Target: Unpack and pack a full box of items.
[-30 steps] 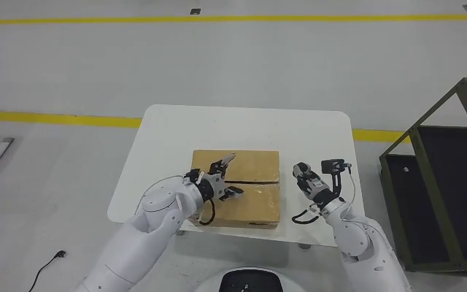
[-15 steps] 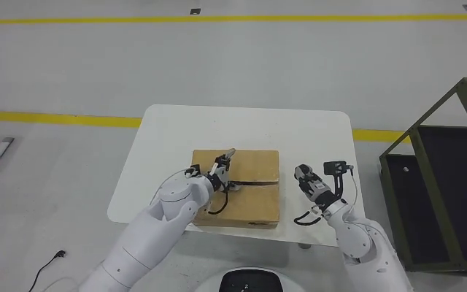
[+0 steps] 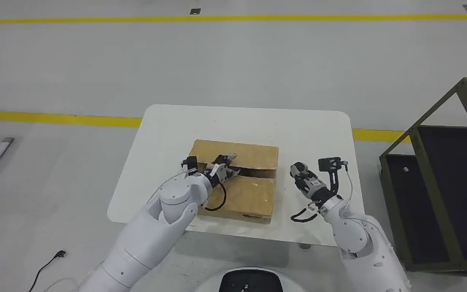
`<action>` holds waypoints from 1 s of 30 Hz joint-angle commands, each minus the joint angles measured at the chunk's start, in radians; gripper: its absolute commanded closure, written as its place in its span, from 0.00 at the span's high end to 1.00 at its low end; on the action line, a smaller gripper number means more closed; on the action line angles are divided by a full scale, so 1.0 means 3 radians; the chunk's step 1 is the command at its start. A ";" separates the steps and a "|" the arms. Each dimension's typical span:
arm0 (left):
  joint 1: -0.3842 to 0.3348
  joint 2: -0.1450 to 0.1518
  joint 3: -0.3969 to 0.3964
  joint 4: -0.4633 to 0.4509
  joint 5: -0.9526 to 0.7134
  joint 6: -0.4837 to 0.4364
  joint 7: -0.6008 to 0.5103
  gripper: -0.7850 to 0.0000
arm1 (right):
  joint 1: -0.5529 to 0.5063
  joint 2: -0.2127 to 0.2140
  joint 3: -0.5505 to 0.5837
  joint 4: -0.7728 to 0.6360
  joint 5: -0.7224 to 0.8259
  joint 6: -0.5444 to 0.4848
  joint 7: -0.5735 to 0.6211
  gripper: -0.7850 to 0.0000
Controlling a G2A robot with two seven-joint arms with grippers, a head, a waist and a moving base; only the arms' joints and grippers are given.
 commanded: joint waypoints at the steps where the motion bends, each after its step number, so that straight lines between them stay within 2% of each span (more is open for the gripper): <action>1: 0.0004 -0.0004 -0.0023 0.0005 0.0018 0.0010 -0.0061 0.00 | 0.0011 0.0001 -0.0020 0.0011 0.0005 0.0005 -0.0003 0.00; 7: -0.0001 -0.0003 -0.0114 -0.0065 -0.0072 0.0169 -0.0456 0.00 | 0.0035 0.0004 -0.0077 0.0041 0.0028 0.0015 -0.0013 0.00; 16: 0.0104 0.0022 -0.0280 -0.0403 -0.0052 0.0552 -0.0497 0.00 | 0.0057 0.0017 -0.0087 0.0024 0.0087 0.0017 -0.0019 0.00; 17: 0.0113 0.0021 -0.0294 -0.0421 -0.0056 0.0568 -0.0490 0.47 | 0.0061 0.0019 -0.0086 0.0023 0.0086 0.0014 -0.0015 0.00; 18: 0.0117 0.0018 -0.0302 -0.0423 -0.0062 0.0576 -0.0482 1.00 | 0.0066 0.0022 -0.0085 0.0021 0.0085 0.0011 -0.0009 0.00; 23: 0.0013 -0.0038 -0.0268 -0.0307 -0.0151 0.0492 -0.0438 1.00 | 0.0096 0.0034 -0.0081 0.0006 0.0086 -0.0002 0.0025 0.04; 26: -0.0122 -0.0094 -0.0181 -0.0181 -0.0133 0.0357 -0.0400 1.00 | 0.0099 0.0040 -0.0076 -0.0015 0.0102 0.0000 0.0042 0.18; 30: -0.0318 -0.0182 -0.0072 0.0044 -0.0141 0.0115 -0.0355 1.00 | 0.0085 0.0052 -0.0045 -0.0055 0.0112 0.0009 0.0058 0.22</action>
